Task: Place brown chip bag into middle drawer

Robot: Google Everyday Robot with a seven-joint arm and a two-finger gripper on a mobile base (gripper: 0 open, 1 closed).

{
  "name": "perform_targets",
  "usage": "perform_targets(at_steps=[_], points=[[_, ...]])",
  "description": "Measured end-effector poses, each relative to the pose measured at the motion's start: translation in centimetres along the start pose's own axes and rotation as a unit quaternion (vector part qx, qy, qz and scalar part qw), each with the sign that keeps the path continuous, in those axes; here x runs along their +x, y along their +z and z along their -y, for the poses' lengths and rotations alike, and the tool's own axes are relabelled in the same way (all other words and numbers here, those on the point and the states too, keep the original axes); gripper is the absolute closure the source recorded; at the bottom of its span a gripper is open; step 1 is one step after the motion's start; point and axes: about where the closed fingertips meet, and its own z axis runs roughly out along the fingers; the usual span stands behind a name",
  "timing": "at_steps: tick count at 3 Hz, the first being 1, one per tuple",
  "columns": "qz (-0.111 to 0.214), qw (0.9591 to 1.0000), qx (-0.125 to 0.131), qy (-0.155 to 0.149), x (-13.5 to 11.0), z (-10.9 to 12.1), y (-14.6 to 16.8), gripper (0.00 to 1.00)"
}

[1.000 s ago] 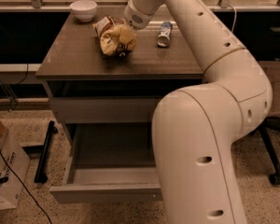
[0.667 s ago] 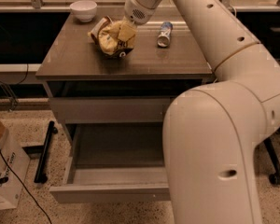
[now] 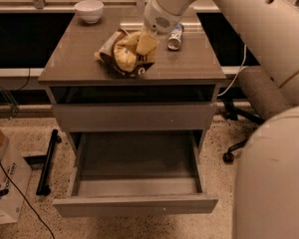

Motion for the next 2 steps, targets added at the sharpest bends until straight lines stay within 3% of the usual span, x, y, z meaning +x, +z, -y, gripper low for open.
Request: perform_targets(at_steps=[1, 2], points=[[-0.014, 0.9995, -0.028, 0.001, 2.3, -4.9, -2.5, 1.00], [-0.044, 0.9966, -0.066, 0.024, 5.9, -9.5, -4.6, 1.00]])
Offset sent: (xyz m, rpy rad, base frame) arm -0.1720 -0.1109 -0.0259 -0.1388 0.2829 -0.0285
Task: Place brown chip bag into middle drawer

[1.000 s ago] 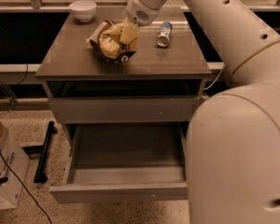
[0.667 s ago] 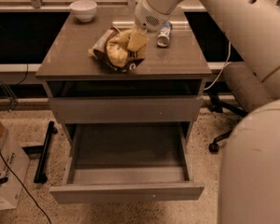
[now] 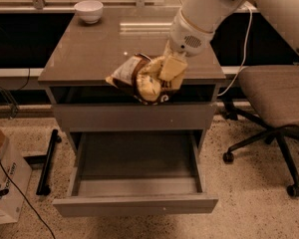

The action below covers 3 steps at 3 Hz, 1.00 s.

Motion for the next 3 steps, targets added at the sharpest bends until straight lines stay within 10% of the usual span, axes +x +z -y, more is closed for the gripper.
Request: perform_targets(at_steps=[3], points=[[-0.039, 0.9906, -0.117, 0.058, 7.7, -6.1, 6.5, 1.00]])
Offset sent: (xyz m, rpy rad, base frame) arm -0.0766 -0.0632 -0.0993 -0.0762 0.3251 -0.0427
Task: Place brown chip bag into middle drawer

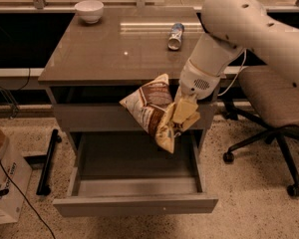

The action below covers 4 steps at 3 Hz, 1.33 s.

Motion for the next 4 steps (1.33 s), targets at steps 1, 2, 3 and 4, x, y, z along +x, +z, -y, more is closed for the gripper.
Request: perform_targets(at_steps=[1, 2, 3, 4], points=[[0.006, 0.9995, -0.031, 0.007, 0.3, 0.6, 3.9, 1.00], [0.020, 0.9976, -0.064, 0.014, 0.1, 1.1, 7.9, 1.00], [0.020, 0.9976, -0.064, 0.014, 0.1, 1.1, 7.9, 1.00], [-0.004, 0.9951, -0.091, 0.038, 1.9, 0.2, 10.5, 1.00]])
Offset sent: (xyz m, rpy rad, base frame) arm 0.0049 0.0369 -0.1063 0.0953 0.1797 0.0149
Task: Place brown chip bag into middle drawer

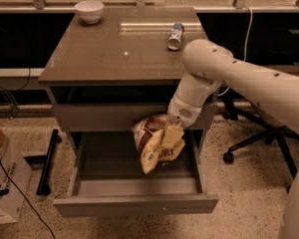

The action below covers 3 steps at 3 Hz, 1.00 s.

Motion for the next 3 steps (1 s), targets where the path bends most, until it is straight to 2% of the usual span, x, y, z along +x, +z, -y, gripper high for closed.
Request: perform_targets(at_steps=[1, 2, 3], points=[[-0.018, 0.9970, -0.040, 0.063, 4.1, -1.7, 3.9, 1.00], [-0.017, 0.9937, -0.059, 0.094, 6.0, -1.7, 6.4, 1.00], [-0.005, 0.9918, -0.082, 0.098, 6.1, 0.2, 9.6, 1.00]])
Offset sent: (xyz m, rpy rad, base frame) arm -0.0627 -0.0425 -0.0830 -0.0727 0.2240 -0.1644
